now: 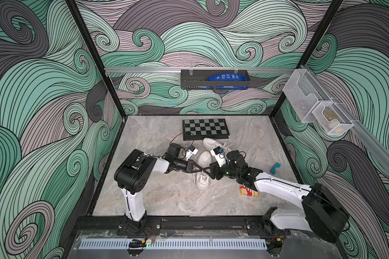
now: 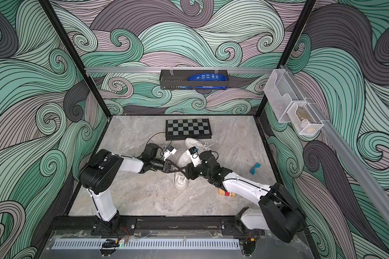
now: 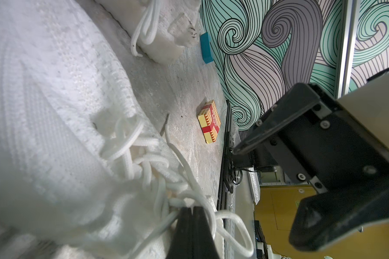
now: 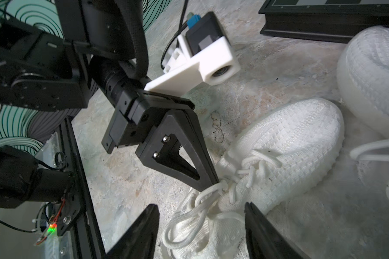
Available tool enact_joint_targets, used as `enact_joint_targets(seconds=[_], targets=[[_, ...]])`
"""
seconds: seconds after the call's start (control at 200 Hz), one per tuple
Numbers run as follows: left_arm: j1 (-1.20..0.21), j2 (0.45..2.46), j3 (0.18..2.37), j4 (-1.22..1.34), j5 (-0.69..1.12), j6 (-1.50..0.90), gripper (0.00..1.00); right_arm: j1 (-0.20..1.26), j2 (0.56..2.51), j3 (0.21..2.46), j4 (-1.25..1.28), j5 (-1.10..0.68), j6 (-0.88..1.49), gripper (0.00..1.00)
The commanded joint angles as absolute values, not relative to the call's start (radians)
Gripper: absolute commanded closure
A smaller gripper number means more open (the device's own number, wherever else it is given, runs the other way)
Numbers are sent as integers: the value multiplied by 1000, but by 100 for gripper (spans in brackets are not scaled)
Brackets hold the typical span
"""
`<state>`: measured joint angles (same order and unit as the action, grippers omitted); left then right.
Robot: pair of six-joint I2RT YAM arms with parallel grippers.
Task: Tie the shoes
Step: Cross the shoelace with the shoelace.
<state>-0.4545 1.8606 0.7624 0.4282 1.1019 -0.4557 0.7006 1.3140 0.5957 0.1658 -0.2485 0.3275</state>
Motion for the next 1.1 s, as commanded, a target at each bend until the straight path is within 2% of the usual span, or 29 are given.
enact_joint_targets(seconds=[0.0, 0.165, 0.36, 0.51, 0.595, 0.675, 0.81, 0.891, 1.096], targets=[[-459, 1836, 755, 449, 1092, -464, 100, 734, 1343, 634, 122, -205, 327, 32], [-459, 1834, 755, 449, 1092, -464, 100, 779, 1397, 664, 112, -166, 314, 31], [-457, 1829, 753, 438, 1080, -461, 100, 789, 1385, 667, 65, -121, 311, 37], [-452, 1814, 751, 432, 1072, -454, 100, 774, 1312, 641, 60, -115, 320, 28], [-447, 1816, 750, 432, 1078, -454, 100, 735, 1271, 618, 62, -135, 315, 27], [-446, 1818, 753, 437, 1091, -453, 100, 681, 1261, 595, 63, -181, 288, 30], [-445, 1819, 756, 435, 1104, -448, 100, 594, 1280, 576, 69, -250, 226, 48], [-444, 1821, 758, 437, 1106, -446, 100, 563, 1309, 576, 76, -278, 175, 55], [-445, 1830, 761, 431, 1112, -443, 100, 551, 1422, 589, 100, -339, 76, 55]])
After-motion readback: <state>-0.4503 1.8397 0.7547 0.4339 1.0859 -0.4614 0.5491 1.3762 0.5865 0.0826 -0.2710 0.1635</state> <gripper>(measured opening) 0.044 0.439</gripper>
